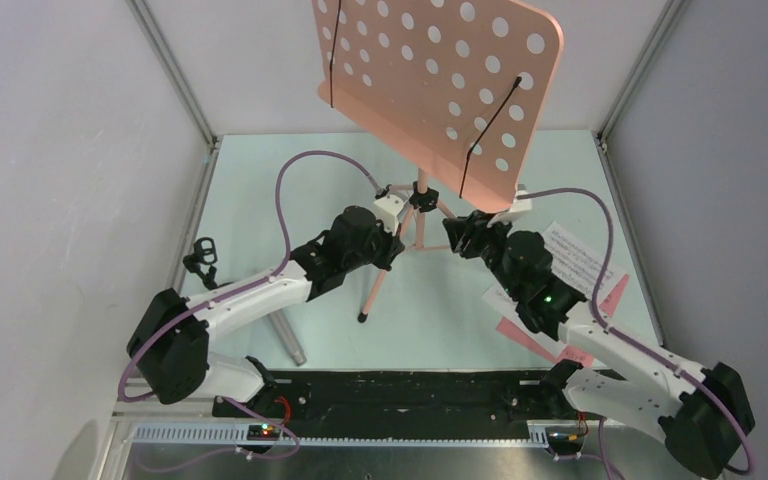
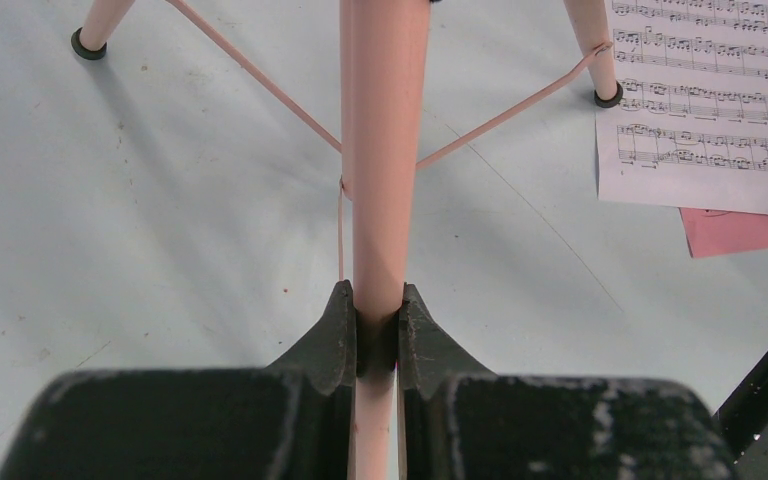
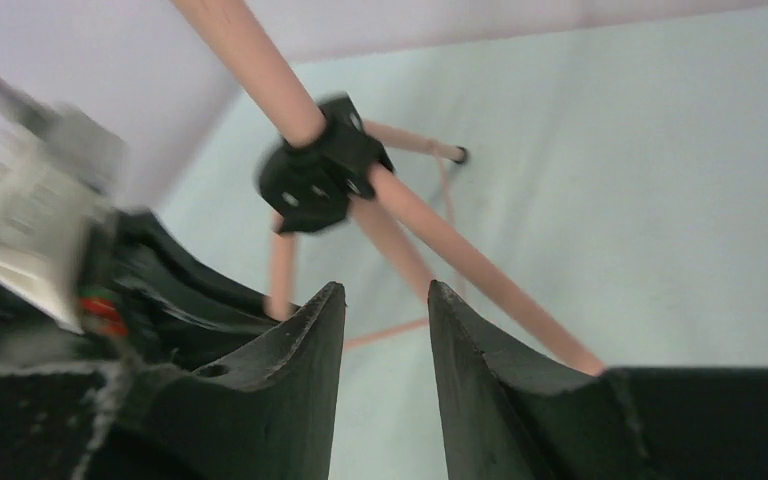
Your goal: Set up the instrument practice props
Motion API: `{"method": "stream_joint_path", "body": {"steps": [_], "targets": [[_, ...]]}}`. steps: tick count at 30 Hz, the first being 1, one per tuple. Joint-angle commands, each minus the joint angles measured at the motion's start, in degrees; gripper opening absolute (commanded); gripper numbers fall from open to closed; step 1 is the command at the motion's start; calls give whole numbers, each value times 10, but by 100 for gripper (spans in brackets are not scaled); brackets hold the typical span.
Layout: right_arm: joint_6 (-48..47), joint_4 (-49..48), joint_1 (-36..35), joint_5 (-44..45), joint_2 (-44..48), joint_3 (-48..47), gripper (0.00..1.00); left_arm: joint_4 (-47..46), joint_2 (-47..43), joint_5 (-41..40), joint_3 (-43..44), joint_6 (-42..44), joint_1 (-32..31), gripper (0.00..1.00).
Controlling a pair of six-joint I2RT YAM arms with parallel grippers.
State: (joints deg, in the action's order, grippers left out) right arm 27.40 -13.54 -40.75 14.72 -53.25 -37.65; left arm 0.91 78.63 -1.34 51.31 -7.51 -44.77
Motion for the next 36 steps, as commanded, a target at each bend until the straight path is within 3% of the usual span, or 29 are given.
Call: {"method": "stream_joint_path", "body": {"steps": [1, 7, 17, 21, 27, 36], "targets": [[-260, -132, -5, 18, -38, 34, 43, 31, 20, -41, -14, 18, 11, 0], [-376, -278, -18, -14, -85, 60, 45, 31, 19, -38, -14, 18, 11, 0], [-559, -341, -56, -41, -83, 87, 45, 37, 18, -52, -16, 29, 8, 0], [-589, -328, -60, -68, -81, 95, 49, 38, 18, -60, -18, 28, 5, 0], [-634, -387, -63, -41, -119, 91, 61, 38, 21, -56, -18, 26, 2, 0], [-690, -410, -63, -36, -168, 56, 60, 38, 24, -54, -17, 24, 2, 0]]}}
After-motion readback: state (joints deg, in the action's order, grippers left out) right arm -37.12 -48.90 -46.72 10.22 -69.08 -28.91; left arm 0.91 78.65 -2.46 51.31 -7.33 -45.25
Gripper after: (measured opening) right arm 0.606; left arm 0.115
